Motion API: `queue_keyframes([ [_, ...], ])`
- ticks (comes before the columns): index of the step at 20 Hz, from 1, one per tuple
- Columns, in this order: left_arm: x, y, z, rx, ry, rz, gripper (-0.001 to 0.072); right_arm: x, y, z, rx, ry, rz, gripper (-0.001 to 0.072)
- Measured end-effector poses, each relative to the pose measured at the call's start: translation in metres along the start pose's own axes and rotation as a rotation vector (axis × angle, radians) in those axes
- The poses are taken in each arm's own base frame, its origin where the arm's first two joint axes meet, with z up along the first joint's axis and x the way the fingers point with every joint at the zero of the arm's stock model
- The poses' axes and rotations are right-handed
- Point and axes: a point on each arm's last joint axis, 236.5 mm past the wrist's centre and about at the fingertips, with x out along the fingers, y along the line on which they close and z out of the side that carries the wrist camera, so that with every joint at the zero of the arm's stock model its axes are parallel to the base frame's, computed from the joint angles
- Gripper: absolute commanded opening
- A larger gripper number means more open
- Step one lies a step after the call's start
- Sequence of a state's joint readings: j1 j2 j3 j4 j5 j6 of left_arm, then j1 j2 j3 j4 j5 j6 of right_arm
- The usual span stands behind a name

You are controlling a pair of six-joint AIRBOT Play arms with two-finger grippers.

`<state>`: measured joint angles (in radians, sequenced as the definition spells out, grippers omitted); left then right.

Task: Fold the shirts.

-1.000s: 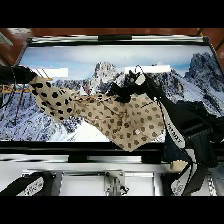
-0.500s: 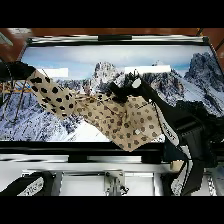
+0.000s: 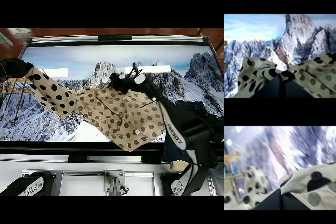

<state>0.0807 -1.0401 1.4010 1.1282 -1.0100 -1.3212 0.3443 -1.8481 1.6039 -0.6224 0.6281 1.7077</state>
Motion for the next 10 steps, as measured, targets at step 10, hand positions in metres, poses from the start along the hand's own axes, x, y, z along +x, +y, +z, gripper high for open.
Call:
queue_keyframes([
  [10, -0.117, -0.077, 0.149, 0.016, -0.477, -0.187, 0.0043, -0.361, 0.233, 0.083, -0.479, -0.668, 0.363, 0.0063],
])
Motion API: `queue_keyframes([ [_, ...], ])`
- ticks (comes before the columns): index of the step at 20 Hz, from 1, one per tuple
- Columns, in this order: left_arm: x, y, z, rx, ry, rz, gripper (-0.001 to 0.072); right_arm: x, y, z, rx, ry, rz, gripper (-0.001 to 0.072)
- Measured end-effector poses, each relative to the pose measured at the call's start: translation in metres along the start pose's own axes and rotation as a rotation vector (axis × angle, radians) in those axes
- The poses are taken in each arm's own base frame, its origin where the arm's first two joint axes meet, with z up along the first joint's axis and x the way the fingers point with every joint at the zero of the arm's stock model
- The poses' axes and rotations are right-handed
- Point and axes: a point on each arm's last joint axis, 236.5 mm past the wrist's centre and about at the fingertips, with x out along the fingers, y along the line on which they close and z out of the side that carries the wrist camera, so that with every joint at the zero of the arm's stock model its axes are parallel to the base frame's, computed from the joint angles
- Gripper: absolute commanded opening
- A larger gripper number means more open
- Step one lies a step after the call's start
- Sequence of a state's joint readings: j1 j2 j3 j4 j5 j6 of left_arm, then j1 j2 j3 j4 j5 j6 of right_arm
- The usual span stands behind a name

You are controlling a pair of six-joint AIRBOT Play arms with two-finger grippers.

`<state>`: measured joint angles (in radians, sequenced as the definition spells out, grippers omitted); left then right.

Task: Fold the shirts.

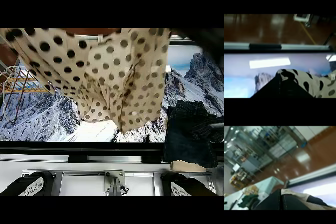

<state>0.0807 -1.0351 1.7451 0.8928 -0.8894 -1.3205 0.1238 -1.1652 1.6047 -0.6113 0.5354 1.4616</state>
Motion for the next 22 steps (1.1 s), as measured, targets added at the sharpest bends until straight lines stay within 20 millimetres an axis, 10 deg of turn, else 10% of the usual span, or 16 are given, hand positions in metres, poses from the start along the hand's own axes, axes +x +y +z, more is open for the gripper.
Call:
queue_keyframes([
  [4, -0.040, -0.037, 0.080, 0.071, -0.219, -0.039, 0.0043, -0.073, 0.079, 0.048, -0.161, -0.143, 0.082, 0.0063],
  [8, -0.046, -0.036, 0.074, 0.130, -0.164, -0.003, 0.0043, -0.097, 0.090, 0.025, -0.213, -0.038, 0.059, 0.0063],
  [11, -0.029, -0.010, 0.013, 0.114, 0.065, 0.045, 0.0043, -0.095, 0.051, -0.034, -0.206, 0.212, -0.068, 0.0063],
  [16, -0.005, 0.058, -0.153, -0.005, 0.534, 0.147, 0.0043, -0.103, -0.057, -0.179, -0.202, 0.700, -0.380, 0.0063],
  [19, -0.003, 0.092, -0.249, -0.076, 0.716, 0.202, 0.0044, -0.091, -0.081, -0.236, -0.221, 0.809, -0.419, 0.0063],
  [22, -0.002, 0.121, -0.297, -0.060, 0.766, 0.263, 0.0108, -0.068, -0.086, -0.258, -0.221, 0.792, -0.395, 0.0063],
])
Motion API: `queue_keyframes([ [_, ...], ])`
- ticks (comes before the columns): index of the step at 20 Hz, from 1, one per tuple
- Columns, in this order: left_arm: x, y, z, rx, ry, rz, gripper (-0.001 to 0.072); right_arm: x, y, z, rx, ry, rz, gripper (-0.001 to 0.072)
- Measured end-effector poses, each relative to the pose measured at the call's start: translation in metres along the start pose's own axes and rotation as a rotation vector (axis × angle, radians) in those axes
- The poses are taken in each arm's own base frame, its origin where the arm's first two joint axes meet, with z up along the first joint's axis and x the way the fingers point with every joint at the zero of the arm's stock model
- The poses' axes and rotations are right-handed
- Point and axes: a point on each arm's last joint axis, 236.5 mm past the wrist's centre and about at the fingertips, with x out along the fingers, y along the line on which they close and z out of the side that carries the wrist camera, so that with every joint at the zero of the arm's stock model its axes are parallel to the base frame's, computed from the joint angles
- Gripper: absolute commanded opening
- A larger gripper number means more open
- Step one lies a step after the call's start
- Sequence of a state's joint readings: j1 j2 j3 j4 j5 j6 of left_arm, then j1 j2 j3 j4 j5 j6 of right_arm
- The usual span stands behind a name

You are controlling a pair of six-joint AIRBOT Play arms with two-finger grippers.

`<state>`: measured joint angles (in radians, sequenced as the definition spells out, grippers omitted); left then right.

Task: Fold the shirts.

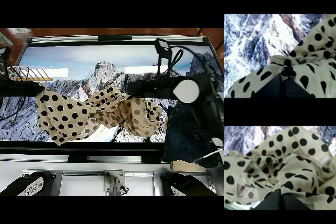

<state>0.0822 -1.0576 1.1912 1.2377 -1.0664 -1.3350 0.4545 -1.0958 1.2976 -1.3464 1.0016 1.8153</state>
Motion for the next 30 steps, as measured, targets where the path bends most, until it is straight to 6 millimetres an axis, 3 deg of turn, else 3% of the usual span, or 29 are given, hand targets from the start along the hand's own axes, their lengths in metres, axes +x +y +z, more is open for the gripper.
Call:
queue_keyframes([
  [1, 0.005, 0.007, 0.001, 0.006, -0.018, 0.022, 0.0357, 0.006, 0.004, 0.005, 0.004, -0.022, 0.012, 0.0064],
  [2, 0.009, 0.012, 0.007, 0.010, -0.050, 0.042, 0.0701, 0.010, 0.006, 0.010, 0.004, -0.046, 0.021, 0.0063],
  [6, -0.003, 0.029, 0.047, 0.062, -0.198, 0.127, 0.0720, 0.016, 0.013, 0.024, 0.012, -0.114, 0.045, 0.0063],
  [9, -0.043, 0.031, 0.095, 0.131, -0.326, 0.190, 0.0720, 0.017, 0.015, 0.031, 0.029, -0.143, 0.054, 0.0063],
  [11, -0.062, 0.015, 0.106, 0.167, -0.332, 0.178, 0.0720, 0.017, 0.016, 0.035, 0.040, -0.160, 0.060, 0.0064],
  [14, -0.048, -0.017, 0.071, 0.197, -0.175, 0.108, 0.0720, 0.017, 0.017, 0.039, 0.064, -0.177, 0.067, 0.0064],
  [19, 0.031, -0.085, -0.046, 0.239, 0.138, -0.038, 0.0720, 0.017, 0.017, 0.039, 0.082, -0.175, 0.069, 0.0064],
  [21, 0.057, -0.115, -0.081, 0.287, 0.199, -0.086, 0.0720, 0.017, 0.017, 0.037, 0.085, -0.168, 0.067, 0.0064],
  [24, 0.090, -0.144, -0.112, 0.331, 0.241, -0.125, 0.0720, 0.018, 0.016, 0.034, 0.087, -0.154, 0.063, 0.0064],
  [30, 0.138, -0.153, -0.135, 0.366, 0.268, -0.123, 0.0720, 0.019, 0.014, 0.027, 0.087, -0.126, 0.054, 0.0064],
])
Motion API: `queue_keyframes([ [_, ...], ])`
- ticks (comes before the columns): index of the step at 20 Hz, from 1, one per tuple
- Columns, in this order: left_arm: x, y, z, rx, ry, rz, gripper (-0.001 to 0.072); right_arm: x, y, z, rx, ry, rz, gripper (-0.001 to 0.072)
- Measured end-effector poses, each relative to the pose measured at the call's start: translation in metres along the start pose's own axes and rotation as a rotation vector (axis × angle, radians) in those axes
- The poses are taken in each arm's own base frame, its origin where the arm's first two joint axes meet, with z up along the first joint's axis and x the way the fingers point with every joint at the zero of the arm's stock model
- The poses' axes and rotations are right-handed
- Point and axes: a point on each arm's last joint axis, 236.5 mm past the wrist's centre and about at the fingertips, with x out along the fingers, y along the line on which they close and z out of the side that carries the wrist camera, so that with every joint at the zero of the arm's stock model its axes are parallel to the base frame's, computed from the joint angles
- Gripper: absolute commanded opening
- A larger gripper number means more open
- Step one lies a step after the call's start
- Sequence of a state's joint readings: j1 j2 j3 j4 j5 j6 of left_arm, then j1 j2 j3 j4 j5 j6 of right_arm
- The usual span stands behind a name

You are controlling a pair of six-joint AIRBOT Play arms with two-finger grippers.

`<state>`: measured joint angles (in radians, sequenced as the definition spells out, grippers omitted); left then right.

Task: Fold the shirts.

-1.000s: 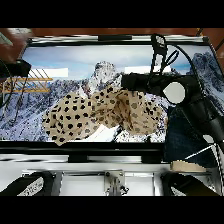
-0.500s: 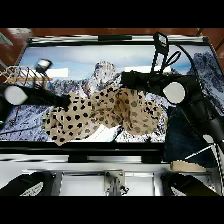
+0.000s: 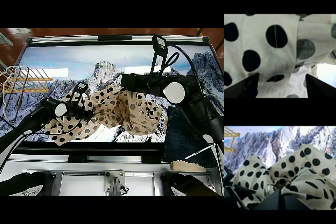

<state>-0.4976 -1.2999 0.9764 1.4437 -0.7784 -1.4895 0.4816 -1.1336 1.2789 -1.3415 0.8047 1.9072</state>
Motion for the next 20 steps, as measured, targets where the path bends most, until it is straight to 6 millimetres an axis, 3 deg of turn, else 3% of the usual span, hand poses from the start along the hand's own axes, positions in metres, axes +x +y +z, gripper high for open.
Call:
queue_keyframes([
  [1, 0.004, 0.000, 0.003, 0.002, -0.012, 0.002, 0.0702, 0.000, 0.000, 0.000, 0.000, 0.001, 0.000, 0.0064],
  [2, 0.007, 0.001, 0.007, 0.004, -0.027, 0.004, 0.0619, 0.000, 0.000, 0.000, 0.000, 0.001, -0.001, 0.0064],
  [3, 0.009, 0.004, 0.010, 0.001, -0.040, 0.008, 0.0393, 0.000, 0.000, -0.001, 0.000, 0.002, -0.001, 0.0064],
  [4, 0.009, 0.007, 0.014, -0.004, -0.055, 0.013, 0.0215, 0.000, 0.000, -0.001, 0.000, 0.005, -0.002, 0.0064],
  [6, 0.006, 0.018, 0.023, -0.019, -0.077, 0.027, 0.0043, 0.000, -0.001, -0.001, -0.001, 0.005, -0.002, 0.0064],
  [9, -0.010, 0.039, 0.036, -0.029, -0.080, 0.049, 0.0043, 0.000, -0.001, -0.001, 0.000, 0.003, -0.004, 0.0064],
  [13, -0.059, 0.064, 0.058, 0.008, -0.110, 0.082, 0.0044, -0.007, -0.014, 0.012, 0.020, -0.030, -0.023, 0.0064],
  [15, -0.095, 0.073, 0.073, 0.032, -0.163, 0.105, 0.0044, -0.014, -0.023, 0.025, 0.037, -0.072, -0.034, 0.0064],
  [20, -0.207, 0.084, 0.110, 0.066, -0.377, 0.184, 0.0043, -0.046, -0.039, 0.068, 0.069, -0.228, -0.040, 0.0063],
])
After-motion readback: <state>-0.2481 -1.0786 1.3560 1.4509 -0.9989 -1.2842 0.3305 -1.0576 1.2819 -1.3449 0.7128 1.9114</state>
